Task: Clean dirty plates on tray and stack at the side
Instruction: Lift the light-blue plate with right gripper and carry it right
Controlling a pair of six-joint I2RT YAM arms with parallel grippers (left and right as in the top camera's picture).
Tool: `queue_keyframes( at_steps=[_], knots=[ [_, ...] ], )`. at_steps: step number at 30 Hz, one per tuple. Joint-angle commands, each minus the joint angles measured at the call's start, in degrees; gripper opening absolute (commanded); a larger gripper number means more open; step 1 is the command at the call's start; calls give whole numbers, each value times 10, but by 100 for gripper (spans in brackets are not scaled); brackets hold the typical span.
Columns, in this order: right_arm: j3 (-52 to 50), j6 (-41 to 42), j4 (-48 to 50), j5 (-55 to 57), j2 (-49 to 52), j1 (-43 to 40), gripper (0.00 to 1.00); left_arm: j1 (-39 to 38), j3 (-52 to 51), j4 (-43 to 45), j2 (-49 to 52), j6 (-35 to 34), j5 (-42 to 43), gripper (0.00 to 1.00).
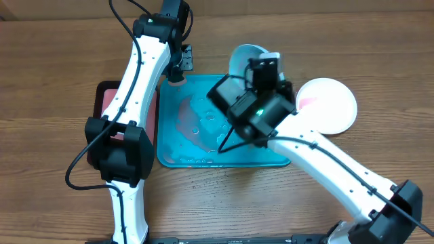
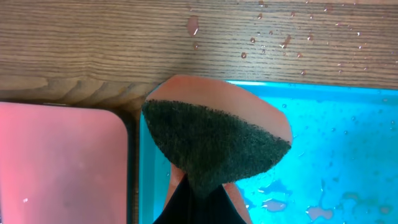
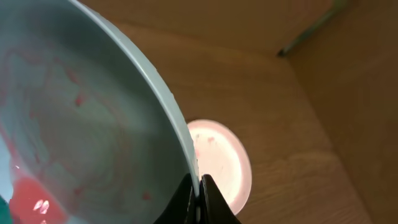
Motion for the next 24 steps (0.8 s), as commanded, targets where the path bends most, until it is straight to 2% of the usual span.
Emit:
queue_keyframes(
  at_steps=[1,7,11,17,21,24],
  knots=[
    [10,2,1,132,-14,31,4,1,-3,2,1,11,3,4],
    [10,39,-16,199,-14,58,4,1,-3,2,1,11,3,4],
    [10,63,-30,198,-14,62,4,1,-3,5,1,11,3,4],
    [10,150,-88,197,-14,63,4,1,-3,6,1,11,3,4],
    [11,155,-99,231,-14,64,4,1,-3,6,1,11,3,4],
    [10,170,-97,195,-14,65,4,1,-3,6,1,11,3,4]
  ],
)
